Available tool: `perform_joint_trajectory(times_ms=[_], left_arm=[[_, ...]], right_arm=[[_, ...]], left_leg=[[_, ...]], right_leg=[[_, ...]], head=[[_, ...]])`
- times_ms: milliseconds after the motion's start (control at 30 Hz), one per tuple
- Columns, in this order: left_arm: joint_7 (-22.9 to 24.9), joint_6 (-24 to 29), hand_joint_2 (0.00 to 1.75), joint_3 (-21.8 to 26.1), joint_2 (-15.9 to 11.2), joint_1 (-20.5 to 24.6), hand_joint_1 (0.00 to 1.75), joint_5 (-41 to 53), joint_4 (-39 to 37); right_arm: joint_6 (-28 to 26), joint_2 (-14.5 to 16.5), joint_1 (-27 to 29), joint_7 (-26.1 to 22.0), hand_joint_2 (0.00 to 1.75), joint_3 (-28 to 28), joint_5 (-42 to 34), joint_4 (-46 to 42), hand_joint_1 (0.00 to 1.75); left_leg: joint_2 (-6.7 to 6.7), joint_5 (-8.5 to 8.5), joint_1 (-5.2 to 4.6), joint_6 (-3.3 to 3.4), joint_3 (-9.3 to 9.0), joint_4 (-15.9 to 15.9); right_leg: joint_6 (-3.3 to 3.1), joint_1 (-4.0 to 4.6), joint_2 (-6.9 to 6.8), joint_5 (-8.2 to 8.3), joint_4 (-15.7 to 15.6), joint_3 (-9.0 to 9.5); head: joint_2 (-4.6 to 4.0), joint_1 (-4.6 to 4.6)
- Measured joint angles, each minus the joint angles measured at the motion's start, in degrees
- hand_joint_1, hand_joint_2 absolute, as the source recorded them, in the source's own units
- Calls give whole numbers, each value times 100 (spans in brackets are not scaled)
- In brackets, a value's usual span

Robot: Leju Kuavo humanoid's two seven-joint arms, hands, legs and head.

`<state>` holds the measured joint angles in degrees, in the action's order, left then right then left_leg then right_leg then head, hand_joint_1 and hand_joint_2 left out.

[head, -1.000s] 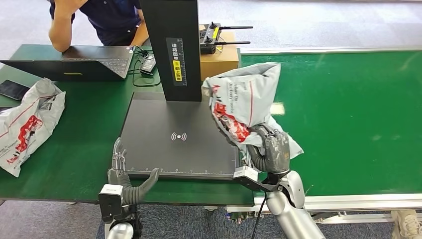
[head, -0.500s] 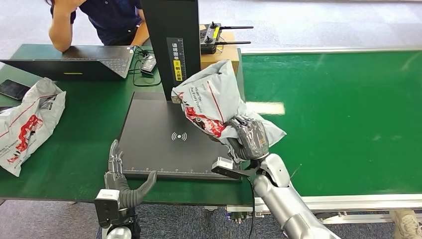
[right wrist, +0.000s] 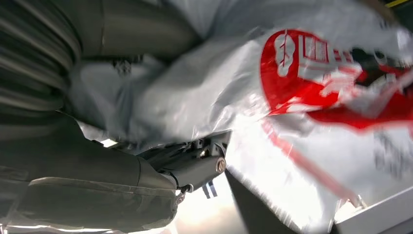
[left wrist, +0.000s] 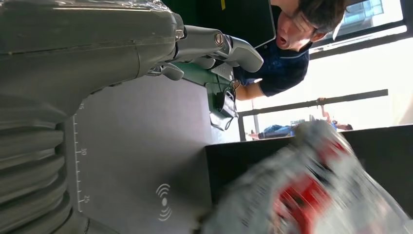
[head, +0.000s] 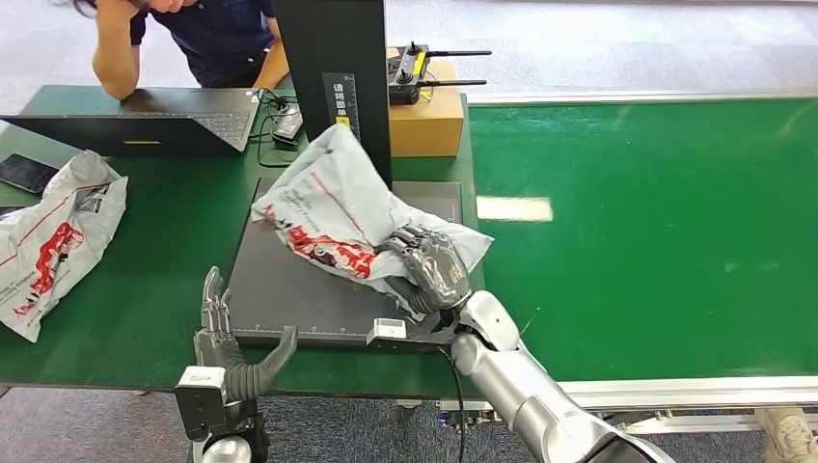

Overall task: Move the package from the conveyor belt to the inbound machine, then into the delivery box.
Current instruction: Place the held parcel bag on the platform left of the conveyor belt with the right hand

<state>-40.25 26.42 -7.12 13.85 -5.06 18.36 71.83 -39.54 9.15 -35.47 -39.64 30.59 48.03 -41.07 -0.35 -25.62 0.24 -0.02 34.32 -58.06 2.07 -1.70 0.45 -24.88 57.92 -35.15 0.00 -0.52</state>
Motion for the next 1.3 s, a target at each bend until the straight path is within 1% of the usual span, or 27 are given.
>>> perform_joint_trajectory(times_ms=[200,267,433,600,767,833,1000,1100,1300], left_arm=[[1,95,175,-153,-26,192,0,-78,-148],[1,121,175,-216,-45,247,0,-131,-215],[1,271,175,-426,-138,359,0,-346,-390],[1,444,175,-702,-268,419,0,-531,-525],[1,631,175,-906,-368,461,0,-613,-618],[1,650,175,-954,-389,485,0,-583,-646],[1,636,175,-974,-418,567,0,-334,-714],[1,622,175,-935,-421,592,0,-1,-723],[1,609,175,-721,-416,598,0,774,-697]], right_arm=[[-8,136,108,146,175,194,263,56,0],[-10,145,188,110,175,195,195,62,0],[2,139,404,-9,175,200,-571,17,0],[-30,51,750,-16,175,228,-1188,-312,0],[66,-146,1344,-18,175,227,-2119,-1048,0],[156,-235,1609,-19,175,213,-2371,-1382,0],[415,-460,2345,-25,175,97,-2823,-2402,0],[482,-567,2787,-28,175,0,-3065,-2998,0],[822,-639,3527,-33,175,-305,-3374,-3964,0]], left_leg=[[0,0,0,0,-1,-1],[0,0,0,0,-1,-1],[0,0,0,0,-1,-1],[0,0,0,0,0,-1],[0,-1,0,-1,0,0],[0,-3,0,-1,0,0],[0,-5,0,-2,1,0],[0,-6,0,-3,1,1],[0,-7,0,-3,0,2]], right_leg=[[0,0,0,0,0,1],[0,0,0,0,0,1],[0,0,0,0,-1,-1],[-1,0,0,-1,-2,-3],[-1,0,0,-2,-2,-3],[-2,0,0,-2,-3,-4],[-2,0,0,-3,-3,-4],[-2,0,0,-4,-3,-3],[-4,0,0,-5,-3,-3]], head=[[0,1],[0,1],[0,0],[0,0],[0,0],[0,0],[0,-1],[0,1],[0,1]])
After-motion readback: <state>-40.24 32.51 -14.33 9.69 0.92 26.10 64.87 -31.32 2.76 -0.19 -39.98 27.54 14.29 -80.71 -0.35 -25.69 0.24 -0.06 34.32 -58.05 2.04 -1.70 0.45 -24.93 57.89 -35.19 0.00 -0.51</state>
